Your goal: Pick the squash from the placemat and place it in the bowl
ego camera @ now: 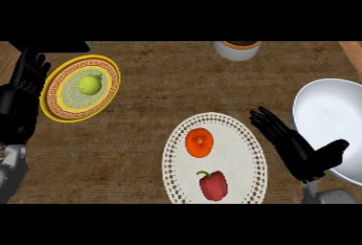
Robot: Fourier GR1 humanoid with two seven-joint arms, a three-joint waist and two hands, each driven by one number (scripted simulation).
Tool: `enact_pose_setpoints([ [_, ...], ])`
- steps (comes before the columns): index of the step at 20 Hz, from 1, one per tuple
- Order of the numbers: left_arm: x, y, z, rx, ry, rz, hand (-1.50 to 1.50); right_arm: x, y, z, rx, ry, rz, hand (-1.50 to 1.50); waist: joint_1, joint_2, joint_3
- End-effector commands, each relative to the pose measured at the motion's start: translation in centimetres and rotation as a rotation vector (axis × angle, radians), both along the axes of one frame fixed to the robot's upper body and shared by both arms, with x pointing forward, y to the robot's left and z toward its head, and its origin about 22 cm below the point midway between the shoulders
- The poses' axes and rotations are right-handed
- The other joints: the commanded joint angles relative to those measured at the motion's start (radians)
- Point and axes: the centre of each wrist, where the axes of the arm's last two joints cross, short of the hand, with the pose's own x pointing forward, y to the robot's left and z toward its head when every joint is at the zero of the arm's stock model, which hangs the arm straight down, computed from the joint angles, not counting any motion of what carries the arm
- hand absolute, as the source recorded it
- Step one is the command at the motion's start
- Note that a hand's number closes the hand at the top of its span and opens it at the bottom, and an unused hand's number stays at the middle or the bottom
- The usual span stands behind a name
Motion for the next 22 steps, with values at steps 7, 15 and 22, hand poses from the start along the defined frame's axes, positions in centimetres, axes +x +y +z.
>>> enact_pose_setpoints([
  [7, -1.8, -4.7, -5.7, -0.208, 0.251, -0.218, 0.0, 0.1, -5.4, 3.6, -0.743, -0.201, -0.371, 1.5, -0.112, -0.009, -0.061],
  [15, -2.8, -7.4, -8.8, -0.302, 0.321, -0.372, 0.0, -4.4, 9.7, 2.2, -0.64, -0.495, -0.408, -1.5, -0.017, -0.008, -0.025],
  [22, -3.5, -7.3, -9.1, -0.301, 0.333, -0.37, 0.0, -3.5, 8.5, 2.3, -1.105, -0.279, -0.41, -1.5, -0.024, -0.018, -0.034],
])
